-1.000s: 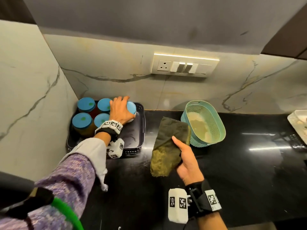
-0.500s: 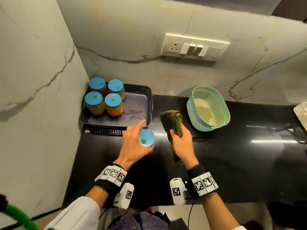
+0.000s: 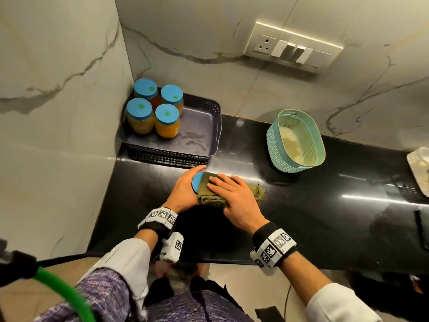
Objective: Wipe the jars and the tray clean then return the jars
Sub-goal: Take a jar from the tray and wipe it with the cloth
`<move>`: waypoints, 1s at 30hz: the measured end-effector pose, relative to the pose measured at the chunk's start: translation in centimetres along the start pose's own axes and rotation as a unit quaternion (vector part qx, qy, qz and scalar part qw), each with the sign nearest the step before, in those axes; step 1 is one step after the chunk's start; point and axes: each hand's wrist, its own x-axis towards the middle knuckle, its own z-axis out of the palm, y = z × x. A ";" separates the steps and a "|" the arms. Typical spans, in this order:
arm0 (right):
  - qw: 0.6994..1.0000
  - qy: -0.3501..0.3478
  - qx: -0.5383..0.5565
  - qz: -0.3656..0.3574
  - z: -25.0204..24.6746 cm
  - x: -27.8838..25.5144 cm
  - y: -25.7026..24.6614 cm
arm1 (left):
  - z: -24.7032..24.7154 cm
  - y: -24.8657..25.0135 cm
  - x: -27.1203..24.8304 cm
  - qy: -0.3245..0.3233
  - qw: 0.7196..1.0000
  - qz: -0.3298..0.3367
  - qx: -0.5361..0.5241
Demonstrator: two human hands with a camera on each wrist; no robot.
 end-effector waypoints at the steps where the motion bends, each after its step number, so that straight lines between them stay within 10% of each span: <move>1: 0.999 -0.032 -0.011 -0.008 0.0 0.1 0.1 | 0.0 -0.3 0.3 -0.006 1.000 0.004 -0.008; 30: 0.997 -0.041 0.015 0.064 2.3 -2.6 -4.4 | 1.3 -1.9 0.2 0.021 0.999 0.036 -0.034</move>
